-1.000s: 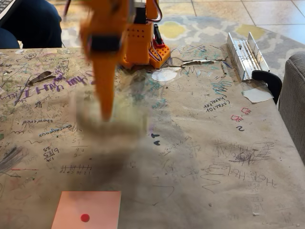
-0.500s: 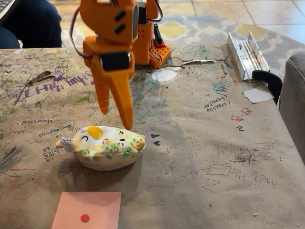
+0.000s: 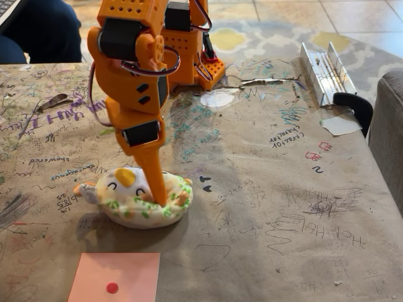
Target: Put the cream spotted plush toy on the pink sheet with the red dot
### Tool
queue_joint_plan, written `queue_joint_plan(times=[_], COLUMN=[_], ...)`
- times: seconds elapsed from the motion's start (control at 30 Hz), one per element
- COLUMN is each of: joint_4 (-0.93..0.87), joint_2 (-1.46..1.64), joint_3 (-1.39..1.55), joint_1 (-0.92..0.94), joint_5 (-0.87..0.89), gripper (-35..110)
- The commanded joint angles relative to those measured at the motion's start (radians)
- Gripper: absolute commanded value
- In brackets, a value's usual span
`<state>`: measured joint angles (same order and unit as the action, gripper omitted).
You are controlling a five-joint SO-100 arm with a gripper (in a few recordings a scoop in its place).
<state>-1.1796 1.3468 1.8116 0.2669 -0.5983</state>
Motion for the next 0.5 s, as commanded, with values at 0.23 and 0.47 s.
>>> queue_joint_plan(times=[0.23, 0.47], joint_4=[0.0, 0.025], joint_2=[0.006, -0.028], joint_3=[-0.247, -0.219], joint_1=[-0.008, 0.04], joint_5=[-0.094, -0.164], gripper=[43, 41])
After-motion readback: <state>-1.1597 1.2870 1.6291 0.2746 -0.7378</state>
